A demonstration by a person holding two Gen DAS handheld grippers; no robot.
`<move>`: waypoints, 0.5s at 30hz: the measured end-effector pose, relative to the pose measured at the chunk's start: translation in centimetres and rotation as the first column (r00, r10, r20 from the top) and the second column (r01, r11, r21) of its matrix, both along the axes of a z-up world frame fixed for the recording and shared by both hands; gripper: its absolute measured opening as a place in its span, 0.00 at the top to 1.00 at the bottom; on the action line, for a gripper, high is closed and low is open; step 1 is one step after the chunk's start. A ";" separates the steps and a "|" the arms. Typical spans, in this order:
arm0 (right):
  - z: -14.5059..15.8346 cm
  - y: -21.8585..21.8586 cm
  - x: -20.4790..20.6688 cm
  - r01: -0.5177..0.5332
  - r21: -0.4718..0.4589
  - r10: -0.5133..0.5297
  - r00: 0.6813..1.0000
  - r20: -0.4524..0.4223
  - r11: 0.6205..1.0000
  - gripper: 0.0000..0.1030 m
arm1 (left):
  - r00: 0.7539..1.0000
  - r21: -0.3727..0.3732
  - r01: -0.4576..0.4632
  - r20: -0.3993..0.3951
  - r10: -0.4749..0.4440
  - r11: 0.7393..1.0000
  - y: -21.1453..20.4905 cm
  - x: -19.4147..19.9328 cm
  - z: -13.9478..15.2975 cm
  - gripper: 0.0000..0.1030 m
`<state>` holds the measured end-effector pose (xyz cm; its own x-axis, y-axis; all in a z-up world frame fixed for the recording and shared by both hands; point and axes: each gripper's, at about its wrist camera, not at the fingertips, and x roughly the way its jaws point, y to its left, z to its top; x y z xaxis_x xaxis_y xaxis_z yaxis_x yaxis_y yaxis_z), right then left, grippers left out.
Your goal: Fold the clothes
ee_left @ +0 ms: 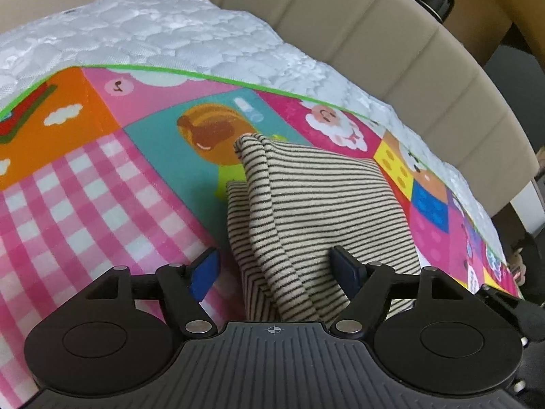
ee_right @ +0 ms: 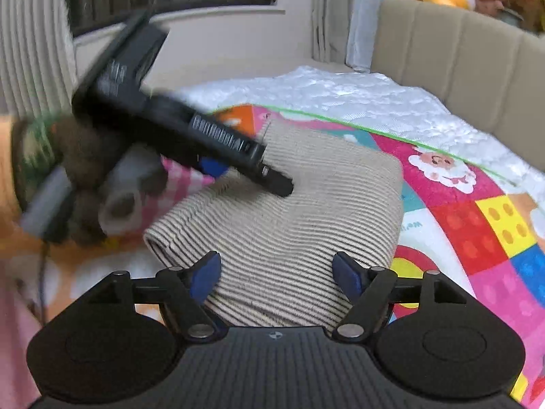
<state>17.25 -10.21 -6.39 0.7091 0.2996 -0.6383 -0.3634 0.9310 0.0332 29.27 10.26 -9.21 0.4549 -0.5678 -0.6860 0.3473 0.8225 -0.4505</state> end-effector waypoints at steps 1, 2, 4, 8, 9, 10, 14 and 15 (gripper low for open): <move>0.6 -0.4 0.2 0.014 0.026 -0.014 1.000 0.003 1.000 0.29 | 1.000 0.001 0.000 0.001 0.000 1.000 0.0 0.0 0.0 0.25; 1.2 -0.9 0.3 0.028 0.052 -0.028 1.000 0.005 0.998 0.29 | 1.000 0.003 0.001 0.003 -0.001 1.000 0.0 0.1 0.1 0.25; 2.2 -1.6 1.5 0.069 0.070 -0.071 0.997 0.025 0.995 0.30 | 1.000 0.001 0.000 0.000 0.000 1.000 -0.1 0.1 0.0 0.24; 2.9 -1.7 6.0 0.118 0.056 -0.121 0.992 0.042 0.991 0.53 | 1.000 -0.004 -0.002 -0.004 0.002 1.000 0.1 0.1 -0.1 0.24; 2.9 -1.7 7.3 0.131 0.064 -0.133 0.990 0.036 0.989 0.53 | 1.000 -0.005 -0.003 -0.005 0.003 1.000 0.1 0.1 -0.1 0.24; 2.7 -1.7 8.6 0.149 0.059 -0.150 0.989 0.017 0.987 0.53 | 1.000 -0.006 -0.002 -0.005 0.002 1.000 0.1 0.1 -0.2 0.24; -0.8 -2.0 13.0 0.210 -0.022 -0.211 0.972 -0.102 0.977 0.47 | 1.000 -0.011 -0.003 -0.011 0.002 1.000 0.2 0.3 -0.4 0.21; -1.7 -2.0 13.4 0.212 -0.041 -0.216 0.970 -0.111 0.976 0.39 | 1.000 -0.012 -0.003 -0.013 0.003 1.000 0.2 0.3 -0.5 0.21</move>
<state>30.63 -12.26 -8.13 0.6768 0.1288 -0.7248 -0.1509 0.9879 0.0347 29.59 10.48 -9.68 0.4474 -0.5748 -0.6852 0.3391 0.8180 -0.4647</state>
